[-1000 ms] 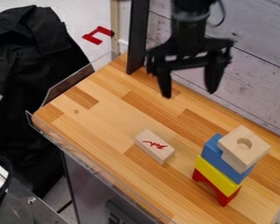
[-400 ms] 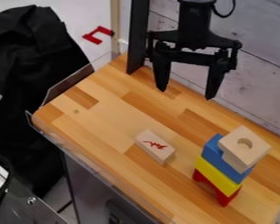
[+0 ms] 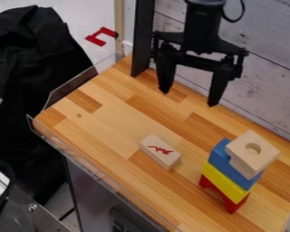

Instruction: Remove the rectangular block with red mark from the tower and put it in the middle of the table

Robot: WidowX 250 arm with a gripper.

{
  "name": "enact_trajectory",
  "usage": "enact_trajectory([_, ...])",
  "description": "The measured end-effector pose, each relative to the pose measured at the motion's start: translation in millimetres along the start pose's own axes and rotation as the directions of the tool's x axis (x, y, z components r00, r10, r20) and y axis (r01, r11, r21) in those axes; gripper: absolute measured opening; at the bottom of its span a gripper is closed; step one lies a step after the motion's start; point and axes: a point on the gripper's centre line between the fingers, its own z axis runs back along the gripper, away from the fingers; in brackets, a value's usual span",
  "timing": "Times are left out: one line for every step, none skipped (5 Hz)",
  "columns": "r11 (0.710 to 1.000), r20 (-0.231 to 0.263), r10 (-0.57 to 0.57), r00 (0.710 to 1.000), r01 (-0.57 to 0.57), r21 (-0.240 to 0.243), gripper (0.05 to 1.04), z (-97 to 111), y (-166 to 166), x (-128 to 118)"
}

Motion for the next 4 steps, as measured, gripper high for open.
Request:
enact_trajectory([0.998, 0.013, -0.04, 0.999, 0.04, 0.04, 1.001, -3, 2, 0])
enact_trajectory([0.996, 0.009, -0.038, 0.999, 0.037, 0.079, 1.001, -15, 8, -6])
enact_trajectory([0.997, -0.001, -0.023, 1.0, 0.023, 0.08, 1.001, -19, 9, -9])
enact_trajectory([0.997, 0.0, -0.02, 1.0, 0.02, 0.079, 1.001, -19, 9, -8])
